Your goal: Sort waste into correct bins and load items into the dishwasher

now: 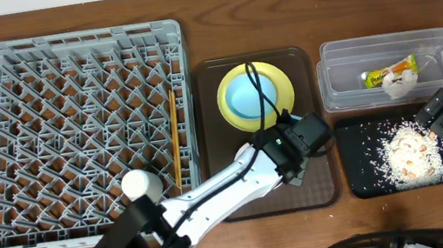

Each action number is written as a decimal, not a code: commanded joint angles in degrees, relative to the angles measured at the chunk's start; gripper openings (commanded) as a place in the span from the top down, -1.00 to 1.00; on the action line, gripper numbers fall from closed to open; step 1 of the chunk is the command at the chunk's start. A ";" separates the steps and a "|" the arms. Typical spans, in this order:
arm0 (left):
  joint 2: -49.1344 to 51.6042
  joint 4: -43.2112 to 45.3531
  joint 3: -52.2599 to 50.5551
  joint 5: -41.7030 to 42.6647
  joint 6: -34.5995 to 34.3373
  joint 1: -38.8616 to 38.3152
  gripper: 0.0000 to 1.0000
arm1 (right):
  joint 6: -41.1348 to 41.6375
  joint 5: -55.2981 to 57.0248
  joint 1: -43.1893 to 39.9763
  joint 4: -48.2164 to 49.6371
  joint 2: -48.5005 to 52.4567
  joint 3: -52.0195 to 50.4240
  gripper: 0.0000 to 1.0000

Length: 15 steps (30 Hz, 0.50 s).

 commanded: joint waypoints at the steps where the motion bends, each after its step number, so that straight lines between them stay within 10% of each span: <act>1: 1.79 -0.15 -0.92 -0.72 -1.86 -0.37 0.31 | -0.66 0.39 -0.31 -0.02 -0.02 0.61 -0.98; 15: 5.46 0.81 -0.92 0.61 -1.79 -1.92 0.31 | -0.66 0.39 -0.31 -0.02 -0.02 0.63 -0.99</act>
